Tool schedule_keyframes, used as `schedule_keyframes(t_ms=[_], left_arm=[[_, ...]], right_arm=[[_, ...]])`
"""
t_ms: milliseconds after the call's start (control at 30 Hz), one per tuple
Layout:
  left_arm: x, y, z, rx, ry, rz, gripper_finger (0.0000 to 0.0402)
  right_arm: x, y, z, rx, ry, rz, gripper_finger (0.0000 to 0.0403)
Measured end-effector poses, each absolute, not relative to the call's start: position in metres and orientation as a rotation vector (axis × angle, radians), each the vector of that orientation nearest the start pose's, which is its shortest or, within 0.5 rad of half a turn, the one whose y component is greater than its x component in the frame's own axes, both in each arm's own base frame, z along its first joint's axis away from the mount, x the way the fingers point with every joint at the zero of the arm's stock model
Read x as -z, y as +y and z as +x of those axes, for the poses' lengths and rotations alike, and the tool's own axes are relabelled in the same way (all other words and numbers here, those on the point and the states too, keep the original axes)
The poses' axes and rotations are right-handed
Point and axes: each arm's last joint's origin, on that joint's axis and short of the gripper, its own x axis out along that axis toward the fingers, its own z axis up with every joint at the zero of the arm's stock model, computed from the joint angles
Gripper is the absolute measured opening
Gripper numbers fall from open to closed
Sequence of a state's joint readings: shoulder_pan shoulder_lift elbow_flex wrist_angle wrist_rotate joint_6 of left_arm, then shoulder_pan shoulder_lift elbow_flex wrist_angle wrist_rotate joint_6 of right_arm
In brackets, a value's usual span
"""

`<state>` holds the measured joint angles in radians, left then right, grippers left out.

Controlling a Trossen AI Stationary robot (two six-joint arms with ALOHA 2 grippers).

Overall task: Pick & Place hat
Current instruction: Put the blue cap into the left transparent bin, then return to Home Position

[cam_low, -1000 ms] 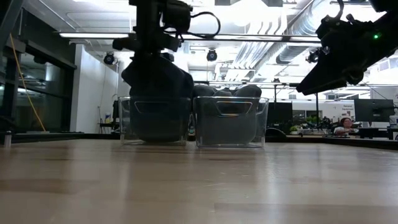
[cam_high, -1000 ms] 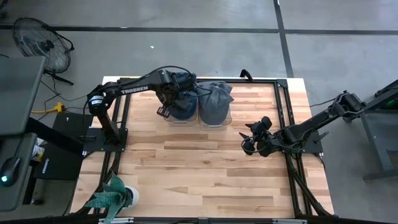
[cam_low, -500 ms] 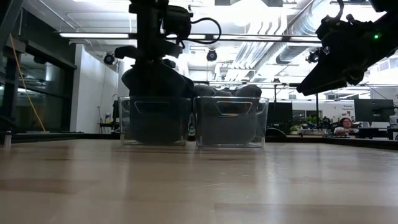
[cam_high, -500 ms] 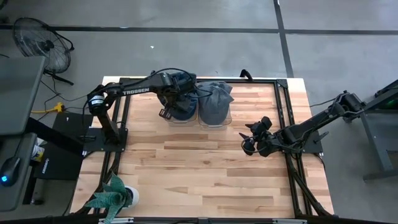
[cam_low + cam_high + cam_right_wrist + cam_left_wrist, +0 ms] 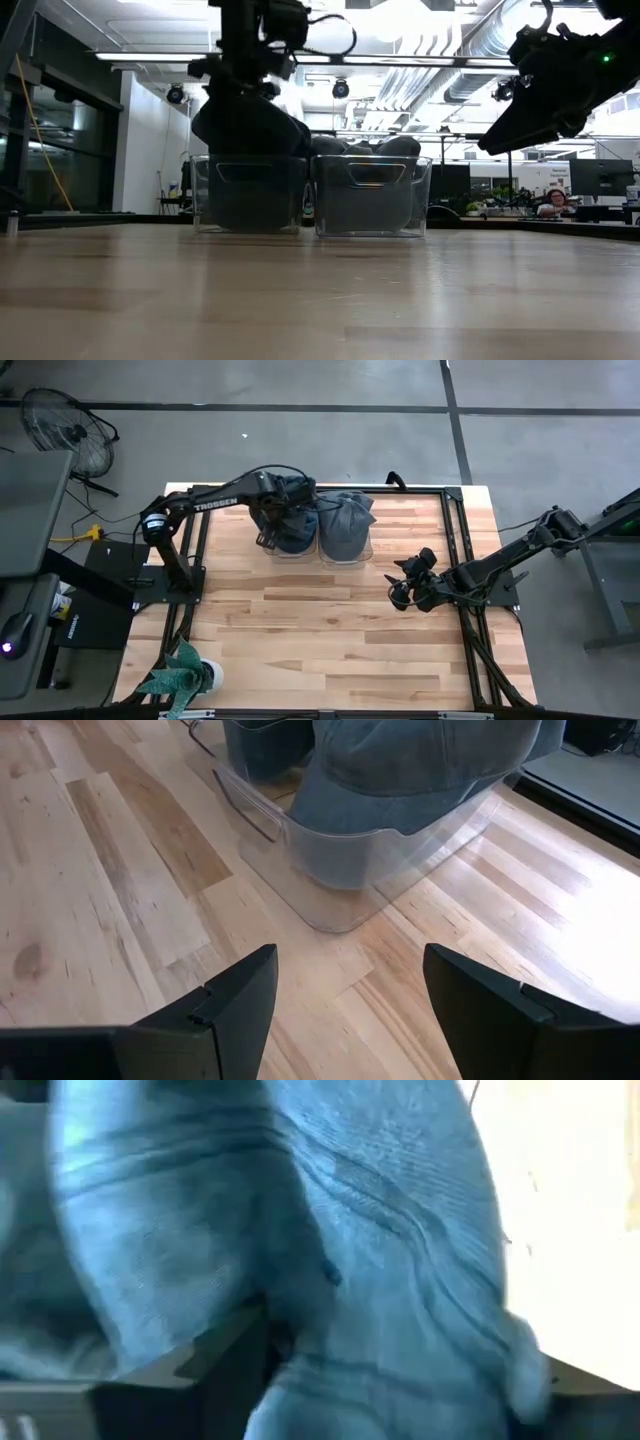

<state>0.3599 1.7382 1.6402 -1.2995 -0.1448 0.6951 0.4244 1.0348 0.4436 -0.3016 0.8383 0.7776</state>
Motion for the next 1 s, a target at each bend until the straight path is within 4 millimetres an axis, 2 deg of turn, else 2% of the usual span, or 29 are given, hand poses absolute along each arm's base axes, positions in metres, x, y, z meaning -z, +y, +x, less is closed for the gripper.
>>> schedule_keyframes(t_ms=[133,433,833,1000], left_arm=[[-0.325,0.121,0.308,0.052,1.434,0.419,0.0281],[-0.364,0.121,0.302,-0.04,1.411,0.482,0.0284],[-0.399,0.119,0.29,-0.212,1.371,0.506,0.0284],[-0.406,0.122,0.281,-0.279,1.361,0.517,0.0284]], right_arm=[[-0.176,0.053,0.17,0.625,0.519,0.204,0.0245],[-0.176,0.053,0.17,0.622,0.522,0.205,0.0245],[-0.176,0.053,0.17,0.619,0.526,0.195,0.0245],[-0.176,0.053,0.17,0.62,0.524,0.198,0.0245]])
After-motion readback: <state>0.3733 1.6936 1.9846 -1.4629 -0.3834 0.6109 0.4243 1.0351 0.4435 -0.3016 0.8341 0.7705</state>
